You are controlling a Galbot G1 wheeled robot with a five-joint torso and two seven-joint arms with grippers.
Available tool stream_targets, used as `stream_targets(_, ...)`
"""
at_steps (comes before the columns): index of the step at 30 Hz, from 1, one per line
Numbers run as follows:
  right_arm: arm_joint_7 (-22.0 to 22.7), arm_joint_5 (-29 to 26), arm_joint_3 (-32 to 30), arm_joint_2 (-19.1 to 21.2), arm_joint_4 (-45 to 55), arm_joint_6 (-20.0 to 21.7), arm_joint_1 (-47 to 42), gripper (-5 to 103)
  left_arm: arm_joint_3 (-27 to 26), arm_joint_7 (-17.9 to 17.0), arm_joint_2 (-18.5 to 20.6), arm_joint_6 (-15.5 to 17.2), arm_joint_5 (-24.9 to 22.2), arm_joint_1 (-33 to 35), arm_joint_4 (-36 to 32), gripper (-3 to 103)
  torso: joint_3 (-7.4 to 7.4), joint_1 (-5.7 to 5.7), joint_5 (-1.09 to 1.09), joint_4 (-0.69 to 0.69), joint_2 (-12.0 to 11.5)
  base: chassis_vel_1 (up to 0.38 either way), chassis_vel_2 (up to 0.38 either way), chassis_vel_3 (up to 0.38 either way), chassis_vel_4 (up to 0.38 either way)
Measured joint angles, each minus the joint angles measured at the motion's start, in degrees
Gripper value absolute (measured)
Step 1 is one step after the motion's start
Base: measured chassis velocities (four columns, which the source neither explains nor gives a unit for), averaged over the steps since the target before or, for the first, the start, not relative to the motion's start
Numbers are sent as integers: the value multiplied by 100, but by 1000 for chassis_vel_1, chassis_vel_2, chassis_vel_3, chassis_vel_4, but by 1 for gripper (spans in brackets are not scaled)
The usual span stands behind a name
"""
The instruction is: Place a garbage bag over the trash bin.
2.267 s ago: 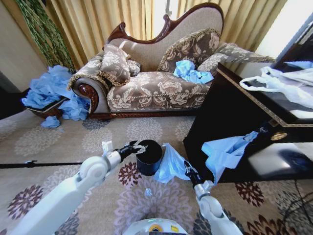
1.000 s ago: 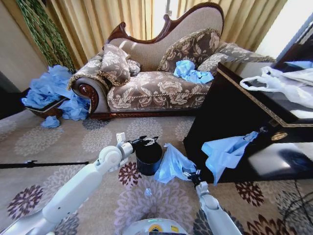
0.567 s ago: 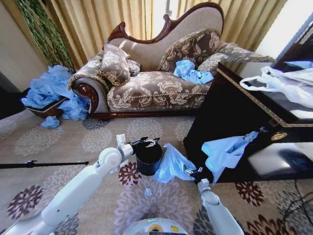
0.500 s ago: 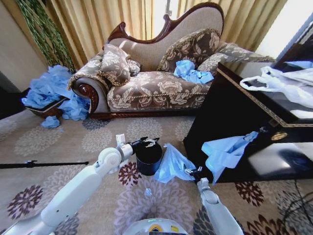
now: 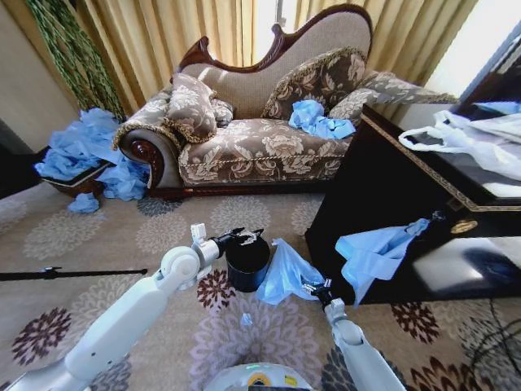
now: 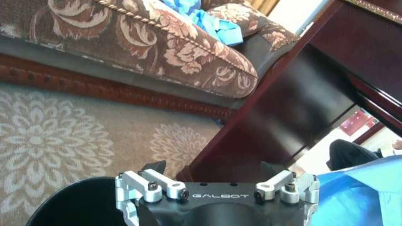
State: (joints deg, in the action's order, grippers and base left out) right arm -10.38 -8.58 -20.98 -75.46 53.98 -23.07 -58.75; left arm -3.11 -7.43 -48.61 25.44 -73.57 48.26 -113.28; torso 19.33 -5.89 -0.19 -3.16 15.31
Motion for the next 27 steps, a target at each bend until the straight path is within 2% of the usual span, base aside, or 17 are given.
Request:
stream_targets(18,10,291,-311,-364,-1024,-77,1081,102,-152,48,62,-85,14,216,-111,100,0,0,-1,-1,0,0,0,0,0)
stream_targets(22,-219,253,-358,-422,-1106,0,1158,95,-154,46,63,-92,14,214,-112,100,0,0,-1,0,0,0,0,0,0)
stream_targets(23,-280,232,-358,-423,-1106,33,1148,85,-154,42,64,-94,14,212,-114,100,0,0,-1,0,0,0,0,0,0)
stream_targets(24,-280,232,-358,-423,-1106,33,1148,85,-154,42,64,-94,14,212,-114,100,0,0,-1,0,0,0,0,0,0)
stream_targets(25,-335,205,-358,-423,-1104,62,1127,79,-153,34,67,-97,14,209,-119,100,0,0,-1,-1,0,0,0,0,0)
stream_targets(27,-375,177,-357,-423,-1106,79,1110,79,-153,30,72,-98,14,205,-122,100,0,0,-1,-2,0,0,0,0,0)
